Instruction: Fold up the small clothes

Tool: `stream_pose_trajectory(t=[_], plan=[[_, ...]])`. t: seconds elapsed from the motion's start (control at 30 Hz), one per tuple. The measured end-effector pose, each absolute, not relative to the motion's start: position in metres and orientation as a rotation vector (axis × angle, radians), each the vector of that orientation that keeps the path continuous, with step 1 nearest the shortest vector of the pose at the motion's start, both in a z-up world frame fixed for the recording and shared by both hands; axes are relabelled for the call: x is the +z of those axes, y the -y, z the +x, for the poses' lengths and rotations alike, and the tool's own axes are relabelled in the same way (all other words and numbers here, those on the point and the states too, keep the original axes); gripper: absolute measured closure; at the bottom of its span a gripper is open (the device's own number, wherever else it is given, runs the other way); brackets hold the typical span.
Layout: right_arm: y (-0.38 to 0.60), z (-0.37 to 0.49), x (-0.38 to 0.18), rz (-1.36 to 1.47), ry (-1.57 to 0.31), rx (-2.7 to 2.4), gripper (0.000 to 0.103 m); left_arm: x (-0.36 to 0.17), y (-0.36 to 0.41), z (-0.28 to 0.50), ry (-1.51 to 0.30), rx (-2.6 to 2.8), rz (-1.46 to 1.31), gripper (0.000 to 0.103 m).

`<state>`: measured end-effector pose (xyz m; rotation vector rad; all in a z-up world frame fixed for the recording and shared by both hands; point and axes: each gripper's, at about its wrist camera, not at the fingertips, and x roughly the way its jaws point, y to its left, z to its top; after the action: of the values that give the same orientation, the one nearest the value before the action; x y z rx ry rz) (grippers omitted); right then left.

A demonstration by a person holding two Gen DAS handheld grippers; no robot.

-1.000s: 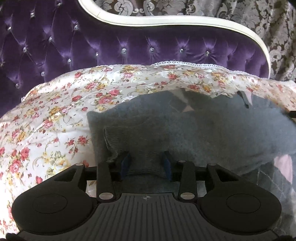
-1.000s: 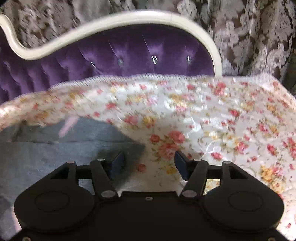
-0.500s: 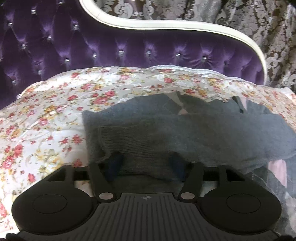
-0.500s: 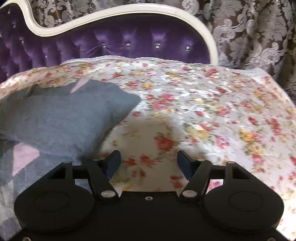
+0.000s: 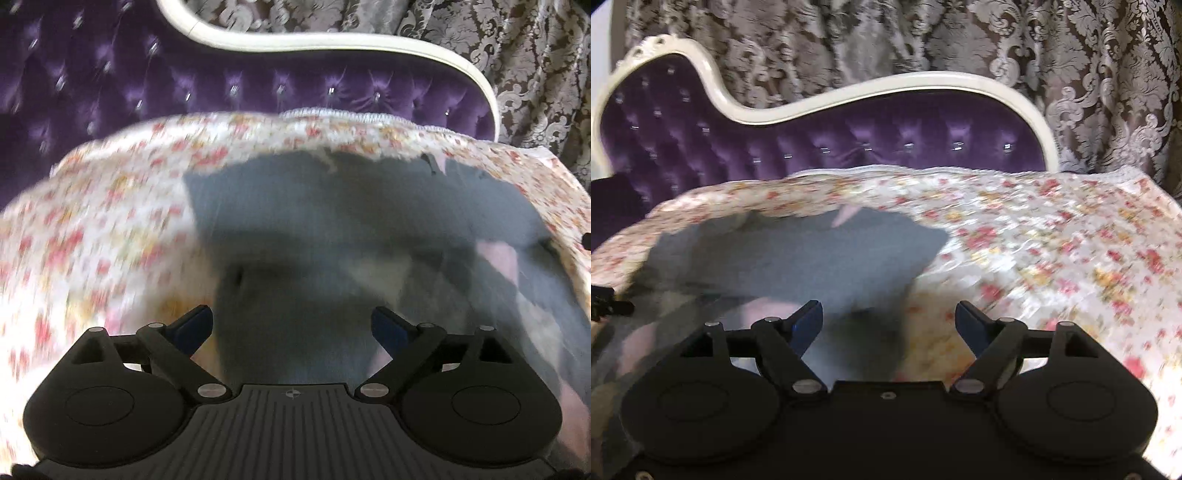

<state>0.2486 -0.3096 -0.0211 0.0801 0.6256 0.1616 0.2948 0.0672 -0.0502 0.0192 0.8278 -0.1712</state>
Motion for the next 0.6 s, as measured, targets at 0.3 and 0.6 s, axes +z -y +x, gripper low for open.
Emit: stream_pose_trajectory(t=[0.3,0.6], plan=[[0.290,0.171,-0.021,0.137,-0.653,0.254,0.022,-0.045,-0.086,0.204,-0.847,-0.153,-0.059,0.010],[0.265,0.128,-0.021,0.089,-0.654,0.303,0.021,-0.038,-0.086,0.190,-0.803,-0.099,-0.009,0.010]])
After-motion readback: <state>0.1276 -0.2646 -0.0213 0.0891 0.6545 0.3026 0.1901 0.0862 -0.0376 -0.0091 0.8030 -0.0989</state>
